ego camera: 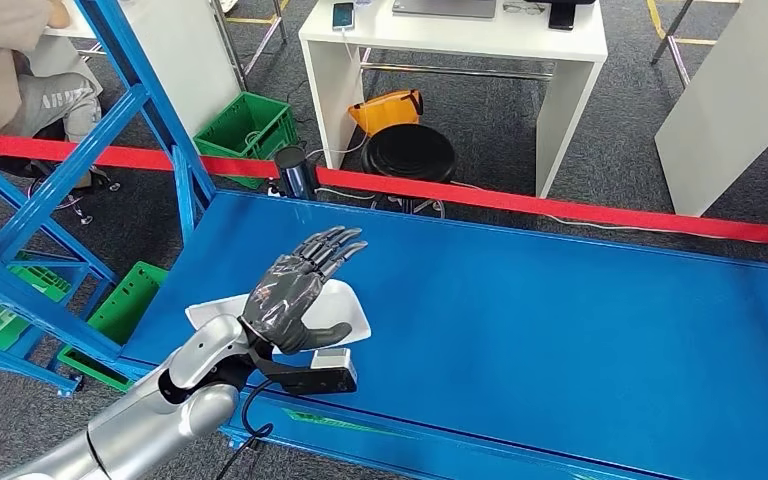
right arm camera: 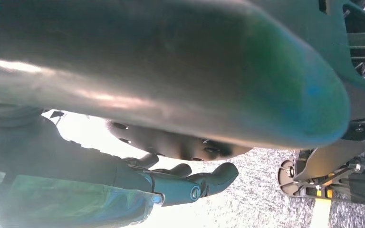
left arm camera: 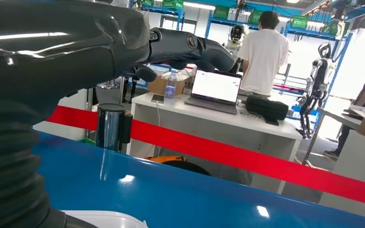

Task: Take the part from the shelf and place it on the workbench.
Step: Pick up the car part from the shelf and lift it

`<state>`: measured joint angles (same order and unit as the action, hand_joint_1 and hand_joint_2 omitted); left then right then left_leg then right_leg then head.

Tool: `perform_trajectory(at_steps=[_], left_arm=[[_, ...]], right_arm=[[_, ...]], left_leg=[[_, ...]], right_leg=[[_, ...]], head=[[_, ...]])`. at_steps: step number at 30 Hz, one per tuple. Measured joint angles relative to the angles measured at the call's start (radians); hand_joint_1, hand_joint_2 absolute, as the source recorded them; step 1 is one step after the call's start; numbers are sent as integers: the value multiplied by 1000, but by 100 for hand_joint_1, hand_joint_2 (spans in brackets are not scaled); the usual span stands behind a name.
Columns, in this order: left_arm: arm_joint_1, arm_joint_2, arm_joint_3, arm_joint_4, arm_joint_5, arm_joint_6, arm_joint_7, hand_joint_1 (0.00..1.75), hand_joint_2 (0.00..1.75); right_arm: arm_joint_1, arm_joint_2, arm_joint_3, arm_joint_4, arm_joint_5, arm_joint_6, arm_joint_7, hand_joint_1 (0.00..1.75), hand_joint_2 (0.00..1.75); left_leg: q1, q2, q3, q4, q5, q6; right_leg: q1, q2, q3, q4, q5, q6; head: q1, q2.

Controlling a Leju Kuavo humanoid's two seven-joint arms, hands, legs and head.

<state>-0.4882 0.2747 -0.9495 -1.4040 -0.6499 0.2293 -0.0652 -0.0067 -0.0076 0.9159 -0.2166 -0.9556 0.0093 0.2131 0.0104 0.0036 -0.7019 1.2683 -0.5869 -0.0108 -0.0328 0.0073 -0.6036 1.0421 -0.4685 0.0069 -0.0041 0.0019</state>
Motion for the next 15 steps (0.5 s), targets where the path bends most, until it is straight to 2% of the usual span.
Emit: perform_trajectory(at_steps=[1,2,3,4,6,7,9,11,12,14,15], left_arm=[[2,3,0,-6,6,-6,0,0,175],[5,8,2,-16,20,-16,-2,0,175],[6,12,4,-28,44,-29,-6,0,175],[8,16,10,-42,80,-45,-13,0,175],[16,20,28,-70,181,-74,-39,0,175],[25,21,39,-83,246,-88,-59,0,175],[50,18,65,-109,396,-123,-101,0,175],[74,11,93,-130,574,-177,-128,0,175],[83,7,106,-137,661,-207,-132,0,131],[101,0,123,-146,793,-260,-130,0,44],[110,-1,127,-148,827,-276,-129,0,0]], right_arm=[[0,0,0,0,-1,0,-1,0,0],[1,0,0,0,-2,-1,-4,0,0],[1,1,0,0,-3,-2,-6,0,0],[1,2,0,0,-3,-3,-9,0,0],[0,4,0,0,-5,-3,-14,0,0],[0,5,0,0,-6,-3,-16,0,0],[0,5,0,1,-9,-1,-18,0,0],[0,2,1,1,-12,3,-18,0,0],[0,0,3,1,-13,5,-18,0,0],[-1,-5,6,1,-12,12,-18,0,0],[-1,-7,8,1,-11,15,-18,0,0]], left_leg=[[0,0,-16,30,-2,1],[0,0,-14,19,16,5],[-1,-1,8,-30,49,11],[-3,-2,42,-102,84,21],[-11,-4,97,-215,121,39],[-15,-4,108,-239,122,45],[-20,-3,114,-252,123,50],[-16,1,130,-278,136,55],[-13,3,137,-290,143,58],[-11,5,140,-298,149,61],[-12,5,139,-297,150,62]], right_leg=[[2,0,0,0,0,0],[4,2,1,0,0,0],[6,3,2,0,0,0],[7,4,4,-1,0,0],[11,5,4,-3,0,2],[11,4,4,-5,1,3],[10,3,6,-13,5,11],[14,0,1,0,-5,14],[16,-1,-13,32,-22,12],[16,-2,-70,156,-78,5],[15,-2,-99,218,-99,5]], head=[[0,0],[0,0],[0,0],[0,0],[1,0],[1,0],[0,0],[0,0],[1,0],[2,0],[2,0]])
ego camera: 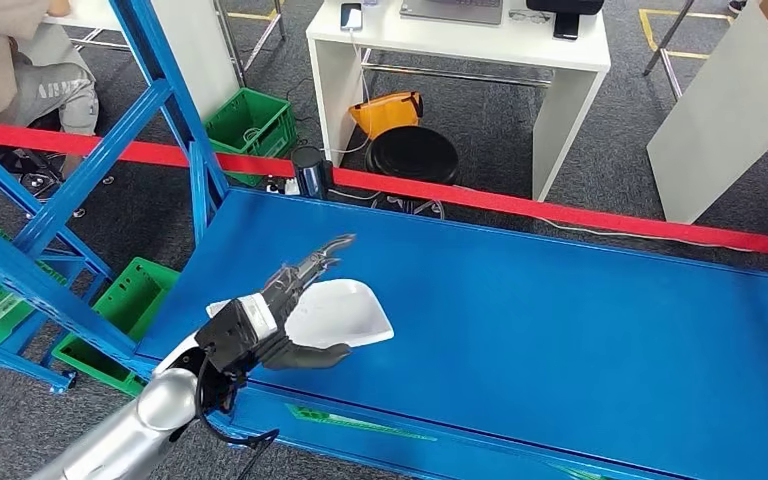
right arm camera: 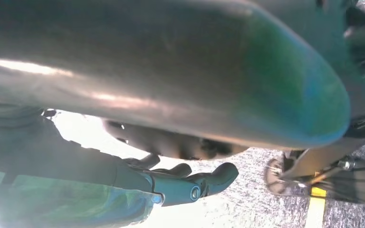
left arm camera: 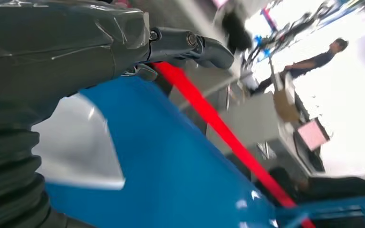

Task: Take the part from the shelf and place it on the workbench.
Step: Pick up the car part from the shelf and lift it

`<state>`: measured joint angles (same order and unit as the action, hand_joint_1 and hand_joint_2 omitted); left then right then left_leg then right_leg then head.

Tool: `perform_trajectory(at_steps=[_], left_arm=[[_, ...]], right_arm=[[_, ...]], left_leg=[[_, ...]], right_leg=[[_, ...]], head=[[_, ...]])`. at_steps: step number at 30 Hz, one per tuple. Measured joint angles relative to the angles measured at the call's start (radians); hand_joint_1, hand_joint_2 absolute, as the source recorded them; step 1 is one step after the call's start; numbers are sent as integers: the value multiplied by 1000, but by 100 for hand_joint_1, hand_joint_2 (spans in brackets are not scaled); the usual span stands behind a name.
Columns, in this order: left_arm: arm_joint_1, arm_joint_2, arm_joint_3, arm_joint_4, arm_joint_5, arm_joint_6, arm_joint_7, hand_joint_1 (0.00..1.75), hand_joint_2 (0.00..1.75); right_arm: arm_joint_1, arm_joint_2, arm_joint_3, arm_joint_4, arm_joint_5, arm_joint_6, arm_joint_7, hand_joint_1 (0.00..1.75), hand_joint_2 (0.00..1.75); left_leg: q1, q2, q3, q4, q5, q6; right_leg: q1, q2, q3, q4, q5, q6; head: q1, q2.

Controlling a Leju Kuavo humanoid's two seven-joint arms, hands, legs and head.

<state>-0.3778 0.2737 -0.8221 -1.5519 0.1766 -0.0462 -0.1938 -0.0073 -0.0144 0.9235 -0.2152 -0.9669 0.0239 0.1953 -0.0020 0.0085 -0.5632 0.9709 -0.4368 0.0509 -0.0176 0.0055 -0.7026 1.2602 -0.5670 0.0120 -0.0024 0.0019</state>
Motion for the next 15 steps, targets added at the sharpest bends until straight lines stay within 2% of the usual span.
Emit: perform_trajectory(at_steps=[1,2,3,4,5,6,7,9,10,11,13,15], left_arm=[[10,-1,3,-2,22,-9,1,0,0],[18,-1,7,-4,40,-14,1,0,0],[27,-2,9,-7,59,-16,2,0,0],[35,-2,12,-11,81,-18,1,0,0],[43,-3,14,-17,103,-19,0,0,0],[50,-3,15,-22,123,-22,-2,0,0],[57,-3,16,-28,144,-25,-6,0,0],[68,-2,19,-34,183,-32,-15,0,0],[71,-2,21,-36,196,-36,-19,0,0],[73,-2,24,-38,206,-40,-23,0,0],[75,-1,27,-42,216,-45,-29,0,0],[79,0,28,-44,219,-48,-33,0,0]], right_arm=[[1,-2,1,0,1,2,0,0,0],[1,-3,2,0,2,3,0,0,0],[1,-5,4,0,3,3,0,0,0],[1,-7,6,0,4,3,0,0,0],[0,-8,9,0,5,3,0,0,0],[-1,-10,13,0,5,4,0,0,0],[-1,-10,16,0,5,4,0,0,0],[-1,-12,22,0,4,4,0,0,0],[-1,-13,25,0,4,4,0,0,0],[-2,-14,26,1,4,4,-1,0,0],[-4,-13,31,1,3,5,-2,0,0],[-5,-13,35,1,3,5,-3,0,0]], left_leg=[[-1,0,-1,1,0,0],[-1,-1,-1,3,-1,-1],[-1,-2,-1,5,-2,-3],[-1,-3,-1,10,-5,-6],[-3,-4,-3,16,-9,-11],[-5,-6,-5,23,-12,-16],[-6,-7,-7,28,-14,-21],[-6,-8,-12,33,-12,-29],[-5,-9,-14,37,-16,-33],[-3,-9,-19,50,-30,-38],[3,-10,-51,133,-93,-52],[10,-10,-101,264,-161,-63]], right_leg=[[-1,0,-18,38,-9,4],[-1,0,-16,34,-1,12],[-3,-1,6,-12,22,22],[-5,-2,43,-87,52,32],[-5,-3,78,-157,76,35],[-5,-3,104,-209,93,32],[-4,-3,117,-235,101,25],[-3,-2,119,-239,107,9],[-4,-2,117,-240,110,5],[-7,-3,116,-241,113,-1],[-12,-3,110,-242,117,-11],[-11,-3,102,-243,120,-19]], head=[[0,0],[0,0],[0,0],[0,0],[0,0],[-1,0],[-1,0],[-1,0],[-1,0],[-2,0],[-4,0],[-4,0]])
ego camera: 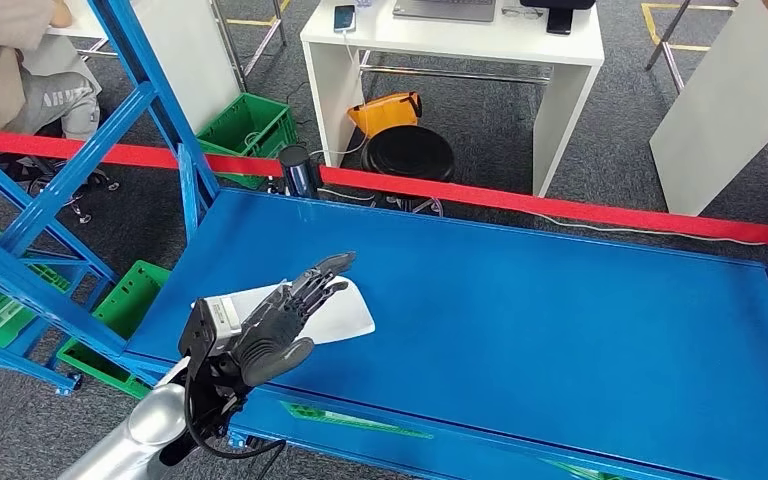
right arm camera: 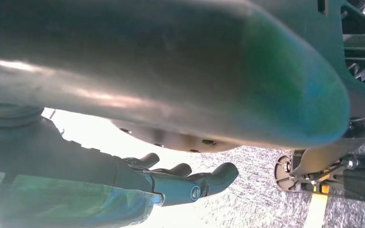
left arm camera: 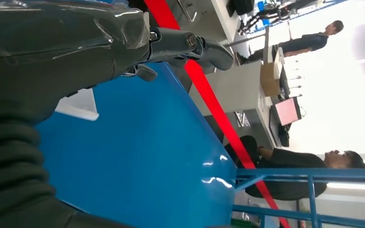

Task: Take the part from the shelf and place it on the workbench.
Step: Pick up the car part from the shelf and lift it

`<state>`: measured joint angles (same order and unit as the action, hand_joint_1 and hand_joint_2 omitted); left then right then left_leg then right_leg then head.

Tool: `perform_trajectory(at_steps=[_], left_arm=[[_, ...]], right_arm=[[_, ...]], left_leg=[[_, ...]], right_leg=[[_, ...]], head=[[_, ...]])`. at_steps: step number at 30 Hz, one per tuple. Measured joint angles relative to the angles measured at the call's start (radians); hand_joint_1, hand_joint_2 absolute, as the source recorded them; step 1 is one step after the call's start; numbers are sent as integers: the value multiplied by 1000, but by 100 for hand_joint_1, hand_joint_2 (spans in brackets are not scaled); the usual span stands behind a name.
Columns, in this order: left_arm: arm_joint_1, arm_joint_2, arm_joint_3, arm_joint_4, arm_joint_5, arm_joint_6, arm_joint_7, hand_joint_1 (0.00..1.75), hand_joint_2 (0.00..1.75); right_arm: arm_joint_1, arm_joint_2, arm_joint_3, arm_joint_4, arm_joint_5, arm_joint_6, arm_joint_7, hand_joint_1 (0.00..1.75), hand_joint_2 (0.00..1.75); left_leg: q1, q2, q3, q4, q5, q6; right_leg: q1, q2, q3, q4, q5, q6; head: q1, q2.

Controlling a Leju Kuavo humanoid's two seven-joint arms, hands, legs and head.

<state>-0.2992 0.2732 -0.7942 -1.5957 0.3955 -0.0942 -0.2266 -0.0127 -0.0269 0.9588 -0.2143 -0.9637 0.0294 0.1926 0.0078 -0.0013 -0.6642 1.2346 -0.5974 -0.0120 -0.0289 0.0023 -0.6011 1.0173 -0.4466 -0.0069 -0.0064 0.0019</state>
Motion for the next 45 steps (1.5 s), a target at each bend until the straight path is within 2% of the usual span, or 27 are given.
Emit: perform_trajectory(at_steps=[1,2,3,5,7,9,11,13,15,16,17,18,19,21,22,25,27,28,30,31,32,33,35,37,42,43,45], left_arm=[[3,0,0,0,0,0,-2,0,0],[6,0,0,0,0,-1,-3,0,0],[7,1,1,-1,0,-1,-4,0,0],[7,2,4,-6,0,-1,-5,0,0],[6,3,8,-13,0,-1,-6,0,0],[7,3,10,-17,0,-2,-7,0,0],[8,3,12,-19,0,-3,-7,0,0],[8,2,13,-23,0,-3,-7,0,0],[11,0,12,-24,0,-5,-7,0,0],[14,0,12,-24,0,-6,-7,0,0],[17,0,11,-24,0,-7,-7,0,0],[18,0,11,-24,0,-8,-7,0,0],[19,0,11,-24,0,-8,-7,0,0],[20,0,12,-24,-1,-10,-7,0,0],[20,0,12,-25,-2,-11,-8,0,0],[22,0,14,-27,-5,-11,-9,0,0],[22,1,17,-30,-6,-11,-9,0,0],[22,1,19,-32,-7,-11,-10,0,0],[23,2,21,-33,-10,-12,-10,0,0],[24,2,21,-33,-11,-12,-10,0,0],[26,2,21,-33,-12,-12,-10,0,0],[26,3,22,-33,-12,-12,-10,0,0],[26,4,23,-33,-12,-13,-10,0,0],[25,5,24,-33,-12,-15,-10,0,0],[23,6,27,-34,-27,-13,-10,0,0],[22,6,27,-34,-29,-12,-11,0,0],[22,4,27,-34,-32,-12,-11,0,0]], right_arm=[[0,0,2,0,0,0,0,0,0],[0,-1,5,0,0,0,0,0,0],[0,-1,7,0,0,0,0,0,0],[0,0,10,0,0,1,-1,0,0],[-1,2,12,0,-1,3,-3,0,0],[-1,4,14,0,-4,7,-6,0,0],[-1,4,14,0,-7,9,-8,0,0],[-1,2,14,0,-8,10,-9,0,0],[0,0,15,0,-9,10,-9,0,0],[0,-1,15,1,-9,10,-10,0,0],[1,-2,15,1,-9,10,-10,0,0],[1,-3,15,1,-9,10,-10,0,0],[0,-3,15,1,-9,10,-11,0,0],[-1,-4,15,1,-10,10,-12,0,0],[-2,-4,16,0,-10,10,-13,0,0],[0,-4,19,1,-12,11,-14,0,0],[-1,-4,22,1,-12,11,-14,0,0],[-2,-2,23,1,-12,12,-14,0,0],[-2,0,24,1,-12,14,-14,0,0],[-1,0,25,1,-12,15,-14,0,0],[-1,0,26,1,-13,15,-14,0,0],[0,0,27,1,-13,16,-14,0,0],[-1,1,30,1,-15,16,-14,0,0],[-2,3,32,1,-17,16,-15,0,0],[-5,5,37,1,-21,16,-15,0,0],[-5,4,38,1,-22,17,-15,0,0],[-5,2,38,1,-23,17,-15,0,0]], left_leg=[[3,0,-15,42,-13,-3],[5,0,-13,50,-9,-3],[6,0,11,16,12,-2],[4,0,97,-126,65,9],[-2,1,152,-226,87,23],[-10,1,154,-241,89,34],[-8,2,155,-257,106,47],[-5,5,155,-272,123,60],[-10,6,147,-273,129,65],[-12,7,144,-272,131,65],[-14,7,142,-270,131,65],[-15,6,141,-268,131,64],[-15,6,141,-264,129,62],[-17,5,137,-252,123,54],[-19,5,133,-246,120,50],[-19,5,124,-239,117,37],[-15,3,110,-207,93,25],[-12,2,90,-164,67,18],[-4,1,27,-31,6,6],[-1,1,-2,25,-11,3],[2,1,-16,50,-10,1],[4,1,-11,35,11,1],[5,0,49,-91,84,8],[1,-3,102,-204,125,18],[-5,0,112,-251,140,43],[-3,1,113,-259,147,50],[-3,3,109,-263,154,58]], right_leg=[[0,0,-4,0,2,-1],[1,0,-7,0,5,-2],[1,0,-9,0,8,-1],[2,1,-11,0,13,4],[4,0,-13,0,20,14],[4,-2,-15,-3,28,27],[3,-3,-24,3,27,35],[5,-3,-59,77,-14,29],[6,-3,-114,211,-77,22],[6,-3,-131,259,-95,24],[5,-3,-130,270,-98,29],[5,-3,-107,238,-84,37],[5,-3,-68,172,-61,44],[6,-4,3,41,-27,43],[8,-3,20,7,-20,38],[10,-2,22,-1,-17,22],[3,-1,22,-4,-14,13],[0,-1,23,-5,-14,8],[1,-1,21,-5,-14,4],[1,-1,21,-5,-14,4],[2,-1,21,-4,-14,4],[2,0,22,-4,-14,4],[2,1,26,-4,-13,5],[7,2,25,-4,-11,9],[8,0,8,7,-14,29],[8,0,-7,38,-32,27],[8,-1,-63,162,-91,19]], head=[[0,0],[0,0],[0,0],[0,0],[0,0],[0,0],[1,0],[2,0],[4,0],[4,0],[4,0],[4,0],[4,0],[4,0],[3,0],[3,0],[2,0],[2,0],[2,0],[2,0],[2,0],[2,0],[2,0],[2,0],[3,0],[4,0],[4,0]])
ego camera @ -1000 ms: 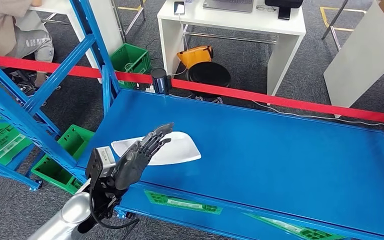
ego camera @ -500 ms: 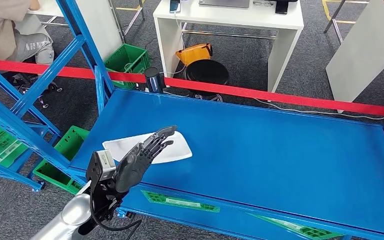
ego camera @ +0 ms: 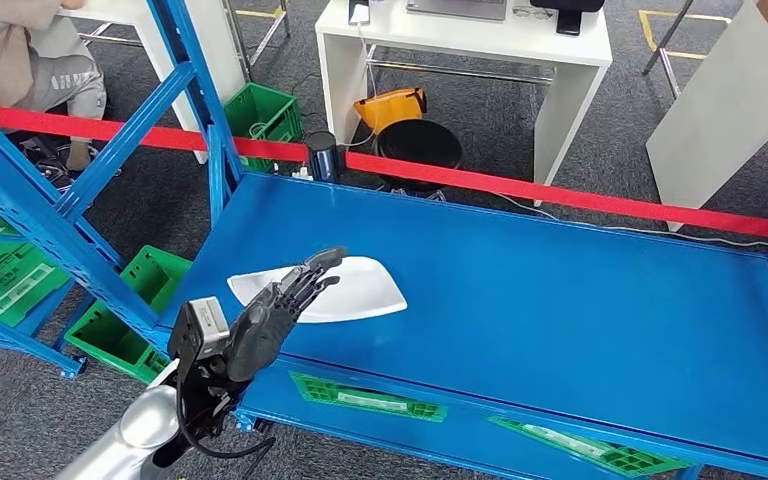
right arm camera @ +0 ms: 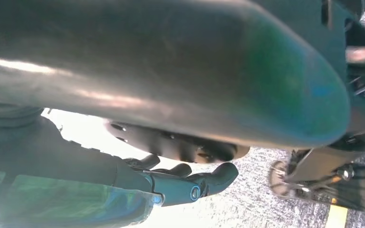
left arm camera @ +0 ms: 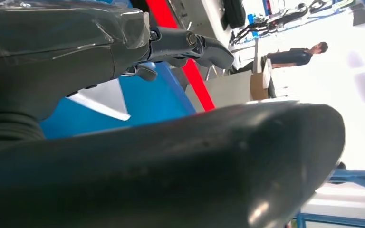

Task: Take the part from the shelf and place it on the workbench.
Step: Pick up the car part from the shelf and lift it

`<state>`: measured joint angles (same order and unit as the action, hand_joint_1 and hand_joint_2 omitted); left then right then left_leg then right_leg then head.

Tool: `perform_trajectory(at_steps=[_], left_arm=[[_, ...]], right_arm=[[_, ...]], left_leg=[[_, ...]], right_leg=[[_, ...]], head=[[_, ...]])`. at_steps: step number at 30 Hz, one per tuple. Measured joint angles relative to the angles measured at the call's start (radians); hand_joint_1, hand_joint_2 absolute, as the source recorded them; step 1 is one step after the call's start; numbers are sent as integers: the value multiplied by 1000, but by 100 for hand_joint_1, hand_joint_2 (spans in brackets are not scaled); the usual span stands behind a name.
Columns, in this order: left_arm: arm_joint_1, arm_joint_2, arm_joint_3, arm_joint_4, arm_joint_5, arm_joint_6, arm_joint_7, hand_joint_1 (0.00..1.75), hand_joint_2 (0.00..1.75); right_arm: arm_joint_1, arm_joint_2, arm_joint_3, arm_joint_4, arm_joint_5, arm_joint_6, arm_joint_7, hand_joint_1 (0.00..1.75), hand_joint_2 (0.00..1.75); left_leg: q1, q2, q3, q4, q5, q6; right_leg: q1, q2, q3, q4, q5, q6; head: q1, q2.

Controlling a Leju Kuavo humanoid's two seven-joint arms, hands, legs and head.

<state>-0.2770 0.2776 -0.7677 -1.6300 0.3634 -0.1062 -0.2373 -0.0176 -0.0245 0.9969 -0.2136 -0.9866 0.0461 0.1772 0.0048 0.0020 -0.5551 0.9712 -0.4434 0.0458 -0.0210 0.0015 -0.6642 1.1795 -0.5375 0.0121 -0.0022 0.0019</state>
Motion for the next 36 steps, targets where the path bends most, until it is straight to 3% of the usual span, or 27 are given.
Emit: perform_trajectory(at_steps=[2,3,4,6,8,12,14,16,17,18,19,21,23,26,28,30,32,33,34,36], left_arm=[[2,0,-2,0,-1,0,0,0,0],[2,0,-3,0,-1,0,0,0,0],[2,0,-4,0,-1,0,0,0,0],[2,-1,-4,0,-1,0,0,0,0],[1,-1,-4,0,-1,0,0,0,0],[1,0,-3,0,10,-1,1,0,0],[0,1,-3,0,13,-2,1,0,0],[2,2,-4,1,14,-2,1,0,0],[3,2,-4,1,14,-2,1,0,0],[3,3,-4,1,14,-2,1,0,0],[4,3,-4,2,14,-2,1,0,0],[2,4,-3,1,14,-2,2,0,0],[0,4,-2,1,14,-2,2,0,0],[0,4,-1,1,13,-1,2,0,0],[-1,4,0,1,10,1,2,0,0],[-1,4,-1,1,2,5,1,0,87],[2,4,-3,1,-14,13,-5,0,175],[3,4,-4,1,-22,17,-9,0,175],[3,4,-4,1,-31,20,-12,0,175],[2,4,-5,1,-49,27,-16,0,175]], right_arm=[[2,-1,0,0,-2,0,0,0,0],[3,-2,0,0,-3,0,0,0,0],[3,-2,0,0,-3,0,0,0,0],[4,-4,1,0,-4,0,0,0,0],[4,-5,1,0,-5,0,0,0,0],[4,-6,1,0,-7,0,0,0,0],[3,-4,1,0,-7,0,0,0,0],[4,-3,1,0,-7,0,0,0,0],[4,-2,1,0,-7,0,0,0,0],[4,-3,1,0,-7,0,0,0,0],[4,-3,1,0,-7,0,0,0,0],[4,-1,1,0,-7,0,0,0,0],[3,2,1,0,-7,1,0,0,0],[1,4,2,0,-8,0,0,0,0],[1,2,2,0,-8,0,-1,0,0],[2,0,2,0,-9,-1,-2,0,0],[3,-2,2,0,-9,-3,-3,0,0],[4,-3,2,0,-9,-4,-3,0,0],[5,-4,3,0,-10,-4,-3,0,0],[4,-6,4,0,-12,-4,-3,0,0]], left_leg=[[-3,1,-5,2,3,2],[-3,0,-7,3,3,2],[-4,0,-8,6,3,1],[-7,-1,-11,16,-1,-6],[-10,-2,-18,28,-5,-16],[-4,-3,-31,48,-17,-34],[1,-3,-67,132,-73,-47],[6,-3,-123,265,-137,-56],[7,-3,-140,308,-149,-58],[8,-3,-138,312,-141,-58],[8,-3,-116,275,-116,-55],[5,-4,-40,136,-55,-41],[-2,-5,5,46,-29,-28],[-6,-3,7,21,-25,-15],[-3,0,13,-1,-11,-3],[-3,3,12,-11,0,3],[-4,3,4,-10,5,4],[-5,3,1,-9,7,3],[-4,3,-1,-8,8,2],[-4,2,-4,-2,7,-3]], right_leg=[[0,0,-45,106,-36,2],[-1,0,-40,104,-31,9],[-1,0,-17,64,-12,18],[-2,-1,57,-76,35,28],[0,-1,96,-157,57,20],[-1,1,95,-166,67,-5],[-5,0,94,-167,71,-13],[-4,0,91,-167,72,-17],[-3,0,90,-167,72,-17],[-2,0,90,-167,73,-18],[-1,1,91,-167,74,-19],[1,2,93,-167,75,-16],[2,2,89,-167,80,-8],[2,0,81,-169,86,5],[6,-1,64,-138,66,5],[7,-2,15,-29,9,-5],[5,-2,-33,91,-38,-5],[4,-2,-36,108,-40,1],[3,-2,-20,87,-28,11],[-2,-3,60,-53,18,27]], head=[[0,0],[0,0],[0,0],[0,0],[-1,0],[-2,0],[-3,0],[-3,0],[-3,0],[-3,0],[-3,0],[-3,0],[-2,0],[-3,0],[-2,0],[0,0],[0,0],[0,0],[0,0],[0,0]])
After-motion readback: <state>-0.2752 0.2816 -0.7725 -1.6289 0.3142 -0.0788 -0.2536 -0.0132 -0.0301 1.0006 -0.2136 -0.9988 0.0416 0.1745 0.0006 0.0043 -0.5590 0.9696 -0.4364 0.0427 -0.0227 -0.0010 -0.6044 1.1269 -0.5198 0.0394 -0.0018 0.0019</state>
